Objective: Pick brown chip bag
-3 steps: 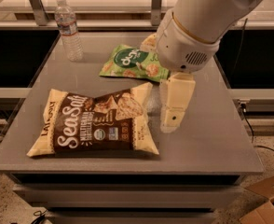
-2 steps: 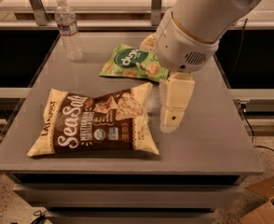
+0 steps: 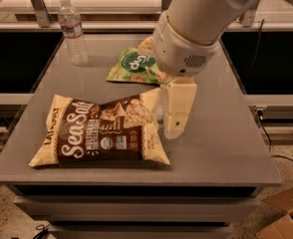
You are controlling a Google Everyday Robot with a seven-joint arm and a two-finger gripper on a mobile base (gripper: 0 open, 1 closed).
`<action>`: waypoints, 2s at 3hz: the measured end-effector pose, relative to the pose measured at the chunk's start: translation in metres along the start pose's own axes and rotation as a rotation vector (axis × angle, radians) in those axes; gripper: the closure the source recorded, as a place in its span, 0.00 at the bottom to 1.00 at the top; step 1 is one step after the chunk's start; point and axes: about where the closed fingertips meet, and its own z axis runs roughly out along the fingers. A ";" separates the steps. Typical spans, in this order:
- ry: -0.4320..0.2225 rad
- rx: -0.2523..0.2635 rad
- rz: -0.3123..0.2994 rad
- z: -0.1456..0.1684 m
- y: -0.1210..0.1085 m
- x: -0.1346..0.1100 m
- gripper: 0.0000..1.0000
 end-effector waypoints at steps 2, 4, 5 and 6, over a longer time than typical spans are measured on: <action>0.022 -0.078 -0.147 0.035 -0.030 -0.018 0.00; 0.019 -0.164 -0.178 0.070 -0.046 -0.014 0.16; 0.016 -0.187 -0.185 0.078 -0.051 -0.013 0.40; 0.012 -0.197 -0.196 0.083 -0.054 -0.015 0.64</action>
Offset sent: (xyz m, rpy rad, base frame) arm 0.0458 0.0493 -0.0386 -0.1002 0.0560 0.2265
